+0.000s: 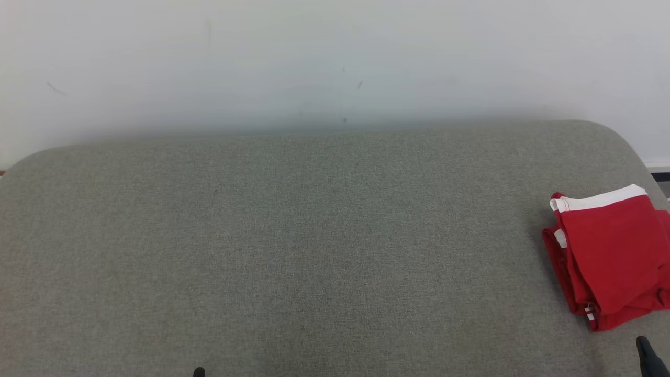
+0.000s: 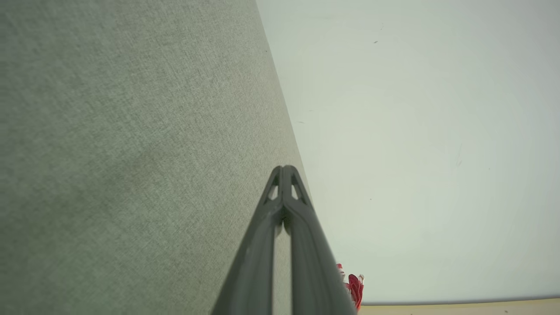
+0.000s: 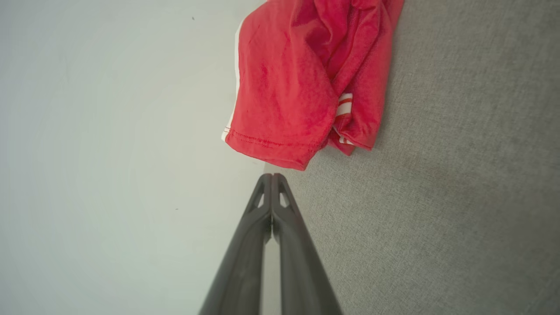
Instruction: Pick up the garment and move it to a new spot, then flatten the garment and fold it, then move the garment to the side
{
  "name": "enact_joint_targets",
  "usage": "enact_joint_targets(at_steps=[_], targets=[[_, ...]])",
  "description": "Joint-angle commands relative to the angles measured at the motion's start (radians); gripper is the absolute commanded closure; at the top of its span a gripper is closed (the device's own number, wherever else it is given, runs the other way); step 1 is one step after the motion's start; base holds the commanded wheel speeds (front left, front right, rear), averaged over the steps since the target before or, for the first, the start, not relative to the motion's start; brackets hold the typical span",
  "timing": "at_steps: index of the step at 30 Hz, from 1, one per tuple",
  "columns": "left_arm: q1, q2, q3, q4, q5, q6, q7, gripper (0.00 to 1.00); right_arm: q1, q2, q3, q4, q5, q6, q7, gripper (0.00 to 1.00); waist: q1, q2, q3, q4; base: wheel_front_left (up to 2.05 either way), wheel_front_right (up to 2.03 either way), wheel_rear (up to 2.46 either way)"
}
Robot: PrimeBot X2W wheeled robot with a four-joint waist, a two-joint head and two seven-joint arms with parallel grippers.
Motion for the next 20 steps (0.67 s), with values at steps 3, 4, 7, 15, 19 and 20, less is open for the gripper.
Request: enact_joint_targets(at_steps=[3, 4, 7, 15, 19, 20], targets=[[0.017, -0.002, 0.001, -0.011, -0.039, -0.011, 0.001, 1.00, 0.008, 0.000, -0.018, 0.001, 0.044, 0.000, 0.015, 1.00, -0.0001, 0.0000, 0.000, 0.000, 0.00, 0.00, 0.00], [0.019, -0.003, 0.000, -0.012, -0.043, -0.014, 0.002, 1.00, 0.008, 0.001, -0.021, 0.002, 0.052, 0.000, 0.018, 1.00, -0.0001, 0.0000, -0.001, 0.000, 0.00, 0.00, 0.00], [0.025, -0.005, -0.001, -0.014, -0.067, -0.020, 0.002, 1.00, 0.009, 0.003, -0.032, 0.005, 0.079, 0.000, 0.028, 1.00, -0.0001, 0.0000, -0.001, 0.000, 0.00, 0.00, 0.00], [0.037, -0.011, -0.003, -0.021, -0.121, -0.029, 0.005, 1.00, 0.013, 0.007, -0.059, 0.011, 0.144, 0.000, 0.054, 1.00, -0.0001, 0.0000, -0.002, -0.001, 0.00, 0.00, 0.00], [0.044, -0.013, -0.003, -0.024, -0.149, -0.035, 0.004, 1.00, 0.014, 0.009, -0.072, 0.015, 0.173, 0.000, 0.065, 1.00, -0.0001, 0.0000, -0.003, -0.001, 0.00, 0.00, 0.00], [0.046, -0.014, -0.004, -0.024, -0.156, -0.035, 0.005, 1.00, 0.015, 0.010, -0.075, 0.016, 0.180, 0.000, 0.069, 1.00, -0.0001, 0.0000, -0.003, -0.001, 0.00, 0.00, 0.00]])
